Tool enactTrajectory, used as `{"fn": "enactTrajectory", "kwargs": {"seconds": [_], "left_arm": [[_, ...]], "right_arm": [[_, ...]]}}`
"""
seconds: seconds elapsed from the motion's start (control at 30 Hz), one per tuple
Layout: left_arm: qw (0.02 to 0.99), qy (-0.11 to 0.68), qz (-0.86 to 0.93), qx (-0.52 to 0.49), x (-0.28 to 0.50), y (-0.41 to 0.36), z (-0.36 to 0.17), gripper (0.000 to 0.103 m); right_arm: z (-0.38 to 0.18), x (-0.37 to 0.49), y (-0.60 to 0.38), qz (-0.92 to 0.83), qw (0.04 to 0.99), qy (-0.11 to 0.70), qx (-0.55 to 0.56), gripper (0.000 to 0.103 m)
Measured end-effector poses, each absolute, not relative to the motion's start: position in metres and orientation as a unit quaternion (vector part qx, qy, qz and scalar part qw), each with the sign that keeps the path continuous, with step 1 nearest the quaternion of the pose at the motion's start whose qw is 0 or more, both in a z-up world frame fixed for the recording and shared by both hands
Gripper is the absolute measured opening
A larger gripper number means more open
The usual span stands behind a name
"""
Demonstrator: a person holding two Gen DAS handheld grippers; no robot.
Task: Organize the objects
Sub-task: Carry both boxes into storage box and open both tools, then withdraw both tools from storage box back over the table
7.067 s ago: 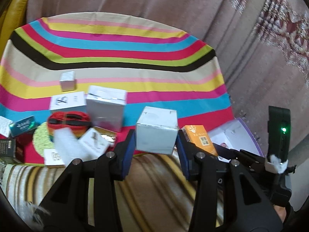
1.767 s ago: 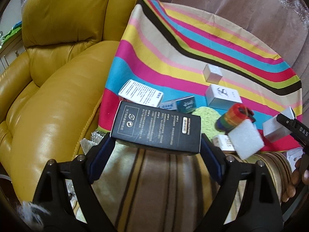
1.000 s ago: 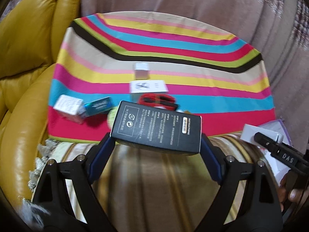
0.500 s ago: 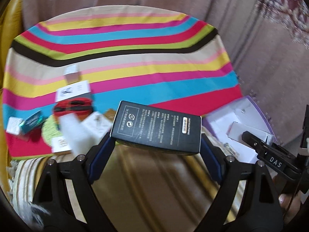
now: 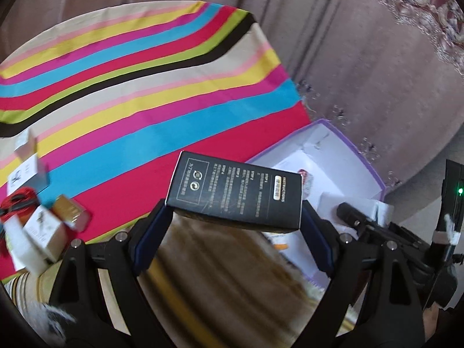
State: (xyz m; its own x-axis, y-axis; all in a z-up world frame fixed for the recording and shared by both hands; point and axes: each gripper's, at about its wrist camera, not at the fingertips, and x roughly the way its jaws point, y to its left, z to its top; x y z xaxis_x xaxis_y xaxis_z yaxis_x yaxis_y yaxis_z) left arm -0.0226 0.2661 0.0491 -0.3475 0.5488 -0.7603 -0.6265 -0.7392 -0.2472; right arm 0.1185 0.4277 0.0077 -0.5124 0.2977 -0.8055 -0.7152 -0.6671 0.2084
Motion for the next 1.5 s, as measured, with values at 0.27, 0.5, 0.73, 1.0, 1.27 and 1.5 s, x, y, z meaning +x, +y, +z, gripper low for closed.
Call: {"fn": "enactTrajectory", "kwargs": {"seconds": [0.27, 0.5, 0.73, 1.0, 1.27, 1.5], "left_arm": [[0.397, 0.033, 0.801, -0.447, -0.024, 0.290, 0.045, 0.090], [0.383, 0.001, 0.807, -0.450, -0.028, 0.274, 0.045, 0.092], [0.368, -0.015, 0.820, -0.438, -0.027, 0.260, 0.049, 0.092], [0.333, -0.040, 0.836, -0.434, -0.031, 0.223, 0.053, 0.092], [0.283, -0.084, 0.854, -0.429, -0.035, 0.165, 0.057, 0.092], [0.233, -0.126, 0.868, -0.420, -0.033, 0.108, 0.057, 0.092]], "right_arm": [[0.005, 0.125, 0.435, 0.821, 0.312, 0.294, -0.378, 0.079], [0.003, 0.122, 0.435, 0.823, 0.296, 0.301, -0.379, 0.079], [0.005, 0.115, 0.429, 0.834, 0.275, 0.286, -0.384, 0.079], [0.019, 0.099, 0.406, 0.860, 0.248, 0.226, -0.385, 0.079], [0.025, 0.073, 0.378, 0.874, 0.184, 0.201, -0.403, 0.079], [0.022, 0.049, 0.345, 0.878, 0.126, 0.168, -0.429, 0.079]]}}
